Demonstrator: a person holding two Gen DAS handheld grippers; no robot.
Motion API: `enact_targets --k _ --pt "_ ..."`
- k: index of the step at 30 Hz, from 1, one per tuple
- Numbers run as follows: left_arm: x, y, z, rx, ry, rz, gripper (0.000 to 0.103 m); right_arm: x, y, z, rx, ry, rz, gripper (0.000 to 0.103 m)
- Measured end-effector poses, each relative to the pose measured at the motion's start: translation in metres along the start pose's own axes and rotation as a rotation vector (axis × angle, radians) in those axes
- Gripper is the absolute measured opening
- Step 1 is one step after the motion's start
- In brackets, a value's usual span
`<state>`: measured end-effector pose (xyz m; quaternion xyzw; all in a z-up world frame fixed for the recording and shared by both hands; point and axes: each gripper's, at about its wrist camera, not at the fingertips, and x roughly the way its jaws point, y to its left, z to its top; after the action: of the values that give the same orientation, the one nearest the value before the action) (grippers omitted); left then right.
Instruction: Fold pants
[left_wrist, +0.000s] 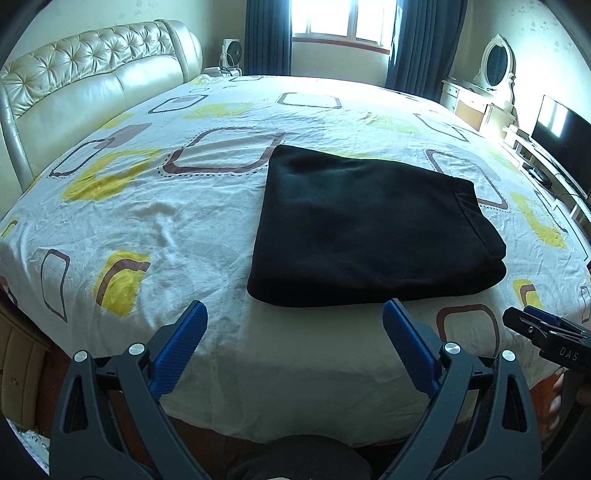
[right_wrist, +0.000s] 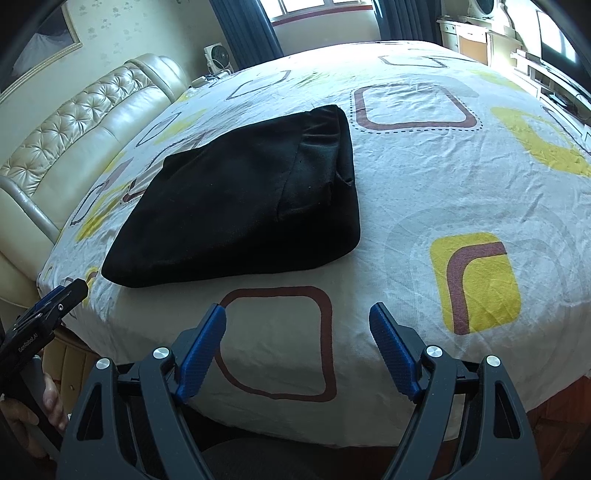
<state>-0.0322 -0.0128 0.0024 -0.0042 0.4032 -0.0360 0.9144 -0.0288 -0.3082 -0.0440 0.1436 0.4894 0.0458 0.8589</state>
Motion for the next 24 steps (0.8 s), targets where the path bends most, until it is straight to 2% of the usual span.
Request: enact_targets --k 12,24 --pt "-0.0013 -0.0009 0.0016 0.0 0.0 0.01 0.096 0.0019 0.0019 -0.0007 -0.004 0.01 0.008 0.079" --pt "-0.0082 -0.0064 0.0047 0.042 -0.049 0.045 0.096 0.0042 0.0054 -0.0028 -0.009 0.025 0.018 0.079"
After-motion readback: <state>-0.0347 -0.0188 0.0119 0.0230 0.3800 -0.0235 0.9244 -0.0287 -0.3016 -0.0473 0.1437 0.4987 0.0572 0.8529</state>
